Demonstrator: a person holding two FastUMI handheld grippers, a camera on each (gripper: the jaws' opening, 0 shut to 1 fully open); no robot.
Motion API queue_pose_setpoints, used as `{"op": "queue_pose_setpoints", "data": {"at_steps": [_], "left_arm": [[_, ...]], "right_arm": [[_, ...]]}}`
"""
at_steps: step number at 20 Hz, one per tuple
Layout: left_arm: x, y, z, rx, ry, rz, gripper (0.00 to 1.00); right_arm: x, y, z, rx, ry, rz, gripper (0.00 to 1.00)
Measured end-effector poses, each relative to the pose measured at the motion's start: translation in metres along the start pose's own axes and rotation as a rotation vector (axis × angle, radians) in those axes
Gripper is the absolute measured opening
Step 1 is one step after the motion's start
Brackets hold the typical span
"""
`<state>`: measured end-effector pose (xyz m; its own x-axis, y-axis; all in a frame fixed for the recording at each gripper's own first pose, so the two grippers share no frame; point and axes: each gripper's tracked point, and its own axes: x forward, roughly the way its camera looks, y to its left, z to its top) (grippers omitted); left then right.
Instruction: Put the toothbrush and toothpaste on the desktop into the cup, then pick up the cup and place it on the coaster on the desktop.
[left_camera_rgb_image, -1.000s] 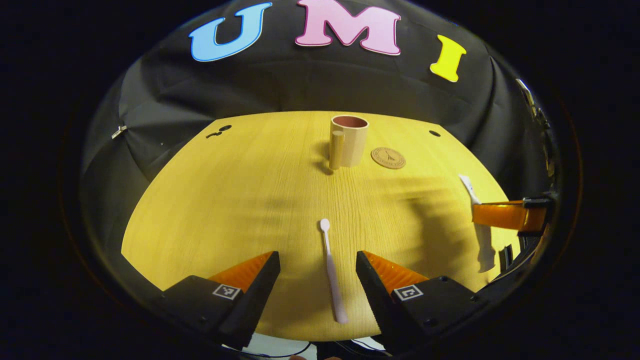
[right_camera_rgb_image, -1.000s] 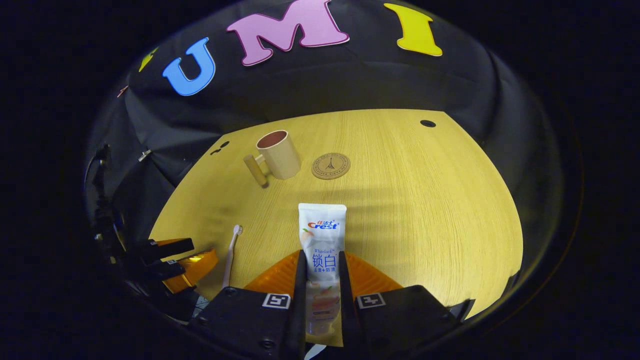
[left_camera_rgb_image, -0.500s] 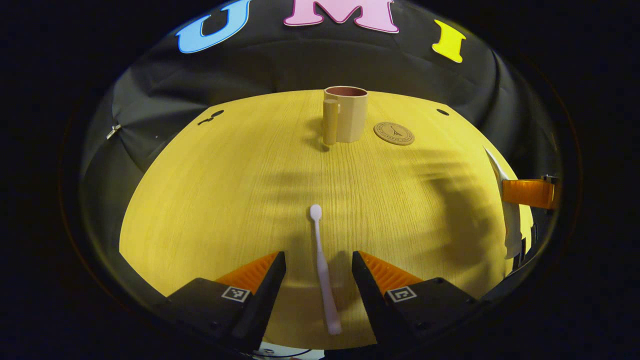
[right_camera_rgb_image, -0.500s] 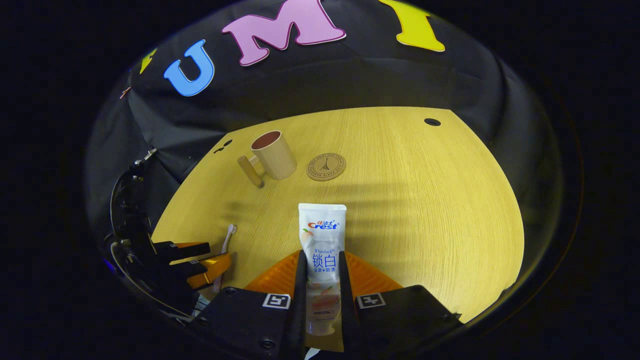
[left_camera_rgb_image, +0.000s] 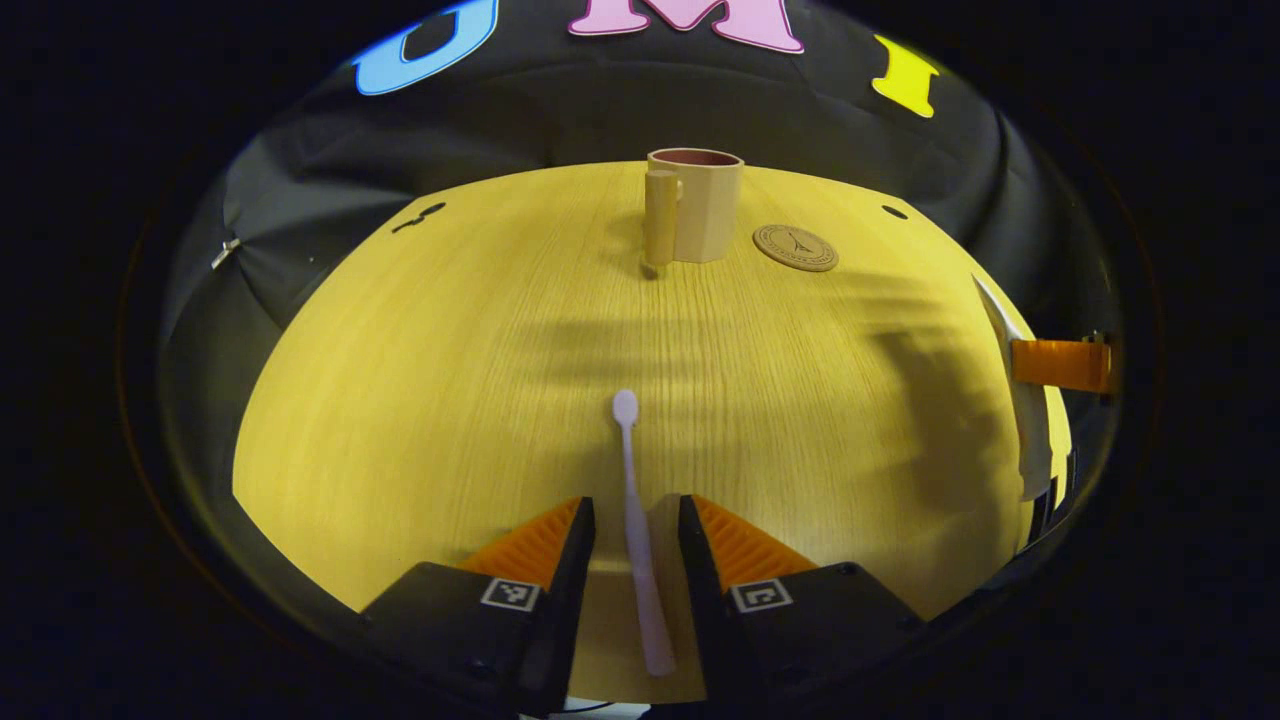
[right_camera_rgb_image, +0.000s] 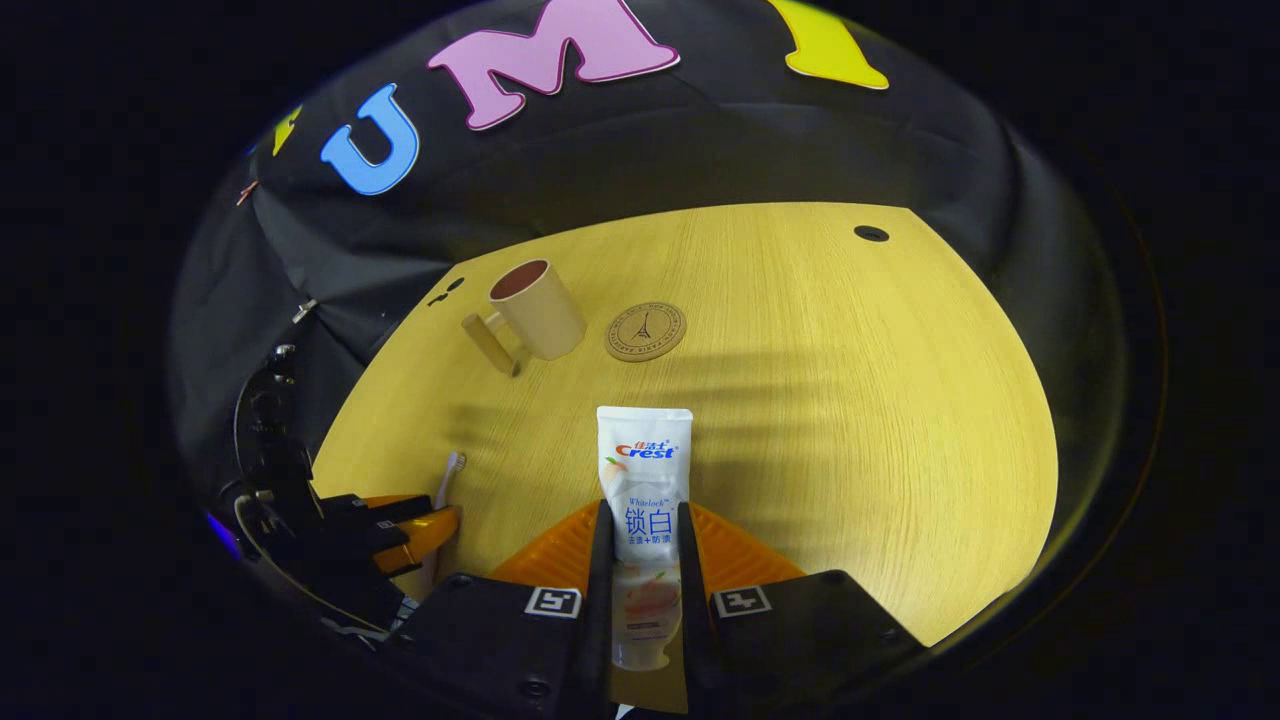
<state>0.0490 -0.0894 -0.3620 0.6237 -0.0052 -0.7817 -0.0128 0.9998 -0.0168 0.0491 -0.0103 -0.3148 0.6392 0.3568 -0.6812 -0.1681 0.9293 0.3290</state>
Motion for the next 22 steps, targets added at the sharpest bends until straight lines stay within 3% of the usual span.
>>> {"op": "queue_pose_setpoints", "data": {"at_steps": [1, 3, 4, 8, 15, 22], "left_arm": [[0.000, 0.004, 0.000, -0.006, 0.005, 0.014, 0.46], [0.002, 0.007, 0.003, -0.002, 0.003, 0.029, 0.39], [0.004, 0.009, 0.005, 0.004, 0.000, 0.040, 0.25], [0.003, 0.007, 0.010, 0.042, -0.023, 0.006, 0.09], [-0.014, 0.024, 0.017, -0.068, -0.059, -0.065, 0.06], [-0.071, 0.027, 0.072, 0.000, -0.216, -0.195, 0.06]], "right_arm": [[0.002, 0.000, 0.000, -0.003, 0.002, 0.003, 0.33], [0.005, 0.000, 0.000, -0.004, 0.010, 0.008, 0.33], [0.005, 0.000, 0.000, -0.002, 0.009, 0.009, 0.33], [0.005, 0.001, 0.002, 0.000, -0.002, 0.005, 0.33], [-0.005, 0.018, 0.024, 0.046, -0.089, -0.010, 0.33], [-0.009, 0.062, 0.079, 0.033, -0.226, -0.025, 0.33]]}}
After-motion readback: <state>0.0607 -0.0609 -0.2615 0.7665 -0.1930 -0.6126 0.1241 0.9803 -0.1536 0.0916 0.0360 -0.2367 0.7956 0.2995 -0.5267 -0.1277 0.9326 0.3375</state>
